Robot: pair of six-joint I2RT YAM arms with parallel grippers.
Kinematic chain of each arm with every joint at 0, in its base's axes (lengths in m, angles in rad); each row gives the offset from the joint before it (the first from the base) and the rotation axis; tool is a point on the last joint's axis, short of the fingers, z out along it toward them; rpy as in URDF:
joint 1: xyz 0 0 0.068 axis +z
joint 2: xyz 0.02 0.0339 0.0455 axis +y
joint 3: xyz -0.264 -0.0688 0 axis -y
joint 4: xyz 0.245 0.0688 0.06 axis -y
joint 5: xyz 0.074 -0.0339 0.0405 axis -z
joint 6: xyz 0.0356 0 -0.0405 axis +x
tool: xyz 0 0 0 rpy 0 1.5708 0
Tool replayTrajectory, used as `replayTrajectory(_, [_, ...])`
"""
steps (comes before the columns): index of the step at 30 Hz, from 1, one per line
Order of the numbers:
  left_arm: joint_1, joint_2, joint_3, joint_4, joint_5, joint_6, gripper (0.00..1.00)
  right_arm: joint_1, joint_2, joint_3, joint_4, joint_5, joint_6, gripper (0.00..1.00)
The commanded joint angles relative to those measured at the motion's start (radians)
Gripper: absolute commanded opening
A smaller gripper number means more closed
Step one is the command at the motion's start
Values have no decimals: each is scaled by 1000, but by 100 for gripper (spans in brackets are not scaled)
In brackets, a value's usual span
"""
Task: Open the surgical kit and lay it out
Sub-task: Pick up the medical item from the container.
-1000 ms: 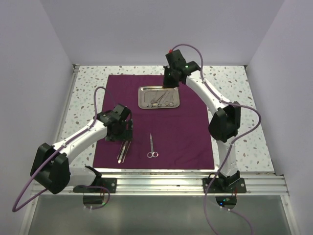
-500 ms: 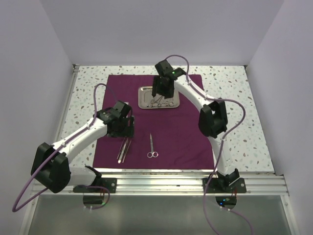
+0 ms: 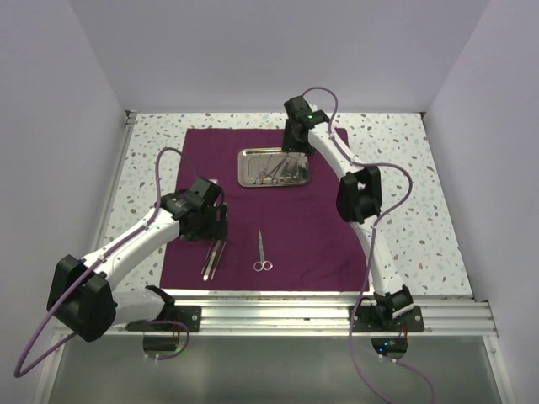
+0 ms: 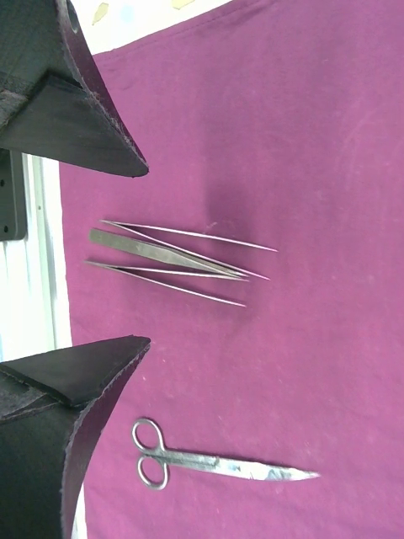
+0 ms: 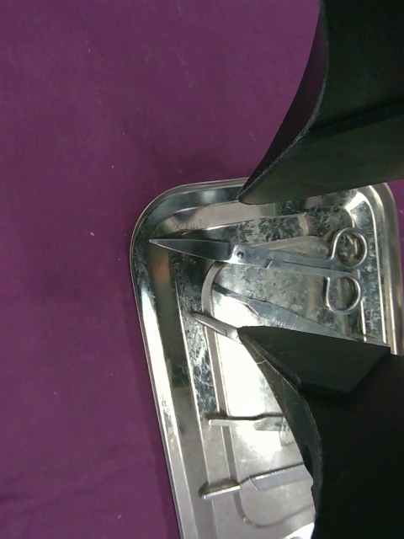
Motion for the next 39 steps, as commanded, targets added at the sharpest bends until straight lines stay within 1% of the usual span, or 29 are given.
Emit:
replayTrajectory(1, [-3, 8, -3, -10, -12, -25, 80, 17, 26, 58, 8, 28, -40, 63])
replayTrajectory(10, [-1, 81, 31, -4, -30, -14, 80, 6, 93, 71, 25, 26, -30, 60])
replayTrajectory(13, [-1, 98, 32, -1, -33, -11, 80, -2, 116, 74, 29, 23, -20, 56])
replayTrajectory(16, [-1, 112, 38, -3, -41, -8, 80, -3, 165, 100, 20, 11, -13, 45])
replayTrajectory(18, [-1, 118, 47, -6, -45, -5, 80, -2, 191, 143, -1, 0, -10, 33])
replayTrajectory(20, [-1, 128, 57, -9, -53, -3, 80, -2, 219, 149, -7, -11, -4, 26])
replayTrajectory(21, [-1, 132, 60, -12, -56, -3, 80, -2, 225, 146, -9, -18, -3, 20])
replayTrajectory(24, [-1, 147, 72, -12, -59, -3, 80, -3, 248, 152, -15, -46, 2, 9])
replayTrajectory(25, [-1, 157, 75, -12, -61, -3, 80, -3, 254, 154, -18, -57, 0, 2])
replayTrajectory(26, [-1, 163, 81, -12, -61, -3, 80, -2, 263, 157, -20, -63, 3, 0])
replayTrajectory(29, [-1, 187, 98, -10, -56, 0, 80, -3, 258, 147, -20, -95, 8, 0])
replayTrajectory(31, [-1, 201, 106, -9, -53, 1, 80, -2, 227, 123, 23, -126, 8, 0])
replayTrajectory(34, [-1, 212, 127, -6, -52, 4, 80, -6, 105, 49, 135, -190, 11, 0])
replayTrajectory(35, [-1, 213, 132, -4, -52, 6, 80, -9, 104, 46, 135, -198, 14, 0])
replayTrajectory(39, [-1, 213, 153, 3, -48, 12, 80, -25, -18, 55, 180, -219, 37, 0])
